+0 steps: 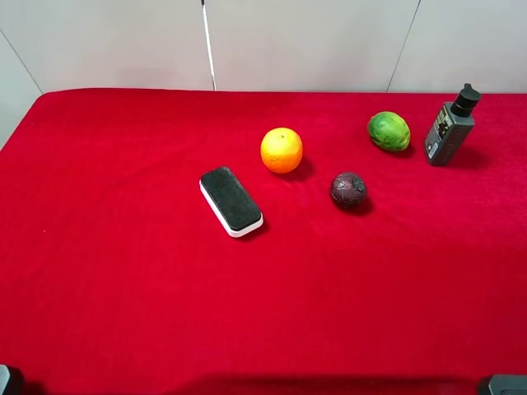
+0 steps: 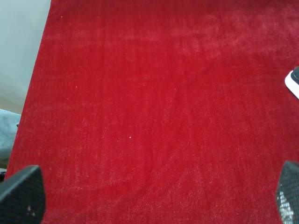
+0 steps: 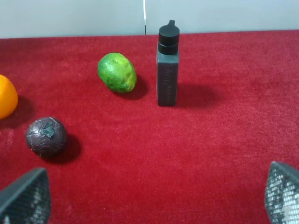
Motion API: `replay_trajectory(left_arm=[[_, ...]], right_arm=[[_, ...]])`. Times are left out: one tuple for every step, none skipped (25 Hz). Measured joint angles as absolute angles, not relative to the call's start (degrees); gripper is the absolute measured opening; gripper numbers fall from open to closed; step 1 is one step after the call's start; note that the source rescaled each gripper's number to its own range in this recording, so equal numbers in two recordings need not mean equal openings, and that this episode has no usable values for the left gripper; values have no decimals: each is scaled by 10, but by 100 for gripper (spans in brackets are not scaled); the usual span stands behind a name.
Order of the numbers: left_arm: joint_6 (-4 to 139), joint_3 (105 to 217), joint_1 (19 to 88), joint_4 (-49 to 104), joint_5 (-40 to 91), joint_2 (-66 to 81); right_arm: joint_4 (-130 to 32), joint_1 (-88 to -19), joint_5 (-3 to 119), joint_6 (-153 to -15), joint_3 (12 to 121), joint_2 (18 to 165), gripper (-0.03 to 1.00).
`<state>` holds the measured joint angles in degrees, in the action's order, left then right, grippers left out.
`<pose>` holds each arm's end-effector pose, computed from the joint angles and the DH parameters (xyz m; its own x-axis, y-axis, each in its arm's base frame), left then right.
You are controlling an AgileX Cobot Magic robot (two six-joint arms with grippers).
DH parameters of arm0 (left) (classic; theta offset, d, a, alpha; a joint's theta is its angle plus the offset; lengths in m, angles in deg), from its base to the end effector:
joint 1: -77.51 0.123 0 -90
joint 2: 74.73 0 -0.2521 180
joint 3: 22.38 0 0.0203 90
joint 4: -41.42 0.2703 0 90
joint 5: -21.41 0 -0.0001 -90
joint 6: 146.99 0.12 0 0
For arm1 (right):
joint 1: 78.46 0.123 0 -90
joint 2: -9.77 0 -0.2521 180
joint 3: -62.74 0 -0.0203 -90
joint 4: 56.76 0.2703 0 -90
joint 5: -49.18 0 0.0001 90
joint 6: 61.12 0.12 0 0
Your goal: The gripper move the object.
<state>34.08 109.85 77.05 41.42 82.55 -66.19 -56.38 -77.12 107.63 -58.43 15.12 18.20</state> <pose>0.0708 -0.0006 0.2719 -0.4607 0.0224 -0.8873 0.0166 0.9997 0.0166 0.0726 0.0024 0.2779 -0.4155 0.0407 -0.9087 -0.0076 0.9988 0.0482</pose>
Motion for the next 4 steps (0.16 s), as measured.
replay_trajectory(left_arm=[[341, 1098, 771, 414, 825, -662], [341, 1098, 771, 414, 825, -662], [341, 1098, 771, 414, 825, -662], [341, 1098, 771, 414, 825, -662]], right_arm=[[-564, -771, 1076, -584, 151, 182, 100], [-564, -771, 1076, -584, 151, 182, 100], [-564, -771, 1076, -584, 151, 182, 100], [-564, -771, 1076, -584, 151, 182, 100]])
